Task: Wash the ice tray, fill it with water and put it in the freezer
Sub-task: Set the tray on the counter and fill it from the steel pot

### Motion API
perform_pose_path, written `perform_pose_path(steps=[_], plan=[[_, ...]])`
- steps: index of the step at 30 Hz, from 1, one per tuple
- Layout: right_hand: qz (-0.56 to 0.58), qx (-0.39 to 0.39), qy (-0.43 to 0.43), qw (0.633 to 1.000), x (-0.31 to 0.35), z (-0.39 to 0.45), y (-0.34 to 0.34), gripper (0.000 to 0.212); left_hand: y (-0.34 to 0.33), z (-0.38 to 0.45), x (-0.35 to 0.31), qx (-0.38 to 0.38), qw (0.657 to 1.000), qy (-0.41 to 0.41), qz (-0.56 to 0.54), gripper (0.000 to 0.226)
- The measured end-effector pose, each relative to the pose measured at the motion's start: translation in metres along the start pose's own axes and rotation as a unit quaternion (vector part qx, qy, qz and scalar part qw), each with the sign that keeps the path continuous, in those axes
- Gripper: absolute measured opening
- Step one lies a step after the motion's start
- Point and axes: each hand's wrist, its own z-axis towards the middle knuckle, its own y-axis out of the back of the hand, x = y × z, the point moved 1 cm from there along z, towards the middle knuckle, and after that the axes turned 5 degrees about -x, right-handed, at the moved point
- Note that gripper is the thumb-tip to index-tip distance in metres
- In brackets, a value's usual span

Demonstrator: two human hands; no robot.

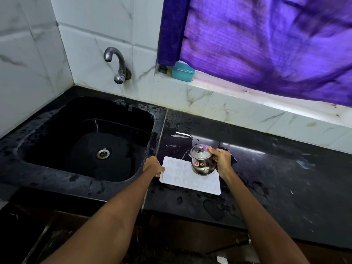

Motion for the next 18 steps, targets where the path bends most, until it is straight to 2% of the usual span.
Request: perform_pose_path(steps=[4, 6, 9, 13, 18], plan=[[0.015, 0.002, 0.006, 1.0, 0.006, 0.002, 0.009, 0.021, 0.0, -0.001, 0.0, -0.004, 1.0, 0.0, 0.007, 0.039], [0.009, 0.006, 0.004, 1.0, 0.005, 0.004, 0.014, 0.024, 0.0, -0.002, 0.0, -0.006, 1.0, 0.002, 0.008, 0.037], [-0.006, -0.004, 0.009, 1.0, 0.003, 0.003, 0.02, 0.015, -0.001, -0.002, -0.001, -0.01, 1.0, 0.0, 0.016, 0.035], [-0.024, -0.007, 0.014, 1.0, -0.002, -0.001, 0.024, 0.043, -0.002, 0.0, 0.0, -0.012, 1.0, 0.0, 0.023, 0.035], [-0.039, -0.014, 0.03, 0.999, -0.008, -0.003, 0.029, 0.046, -0.003, 0.0, 0.0, -0.015, 0.999, -0.001, 0.032, 0.034]])
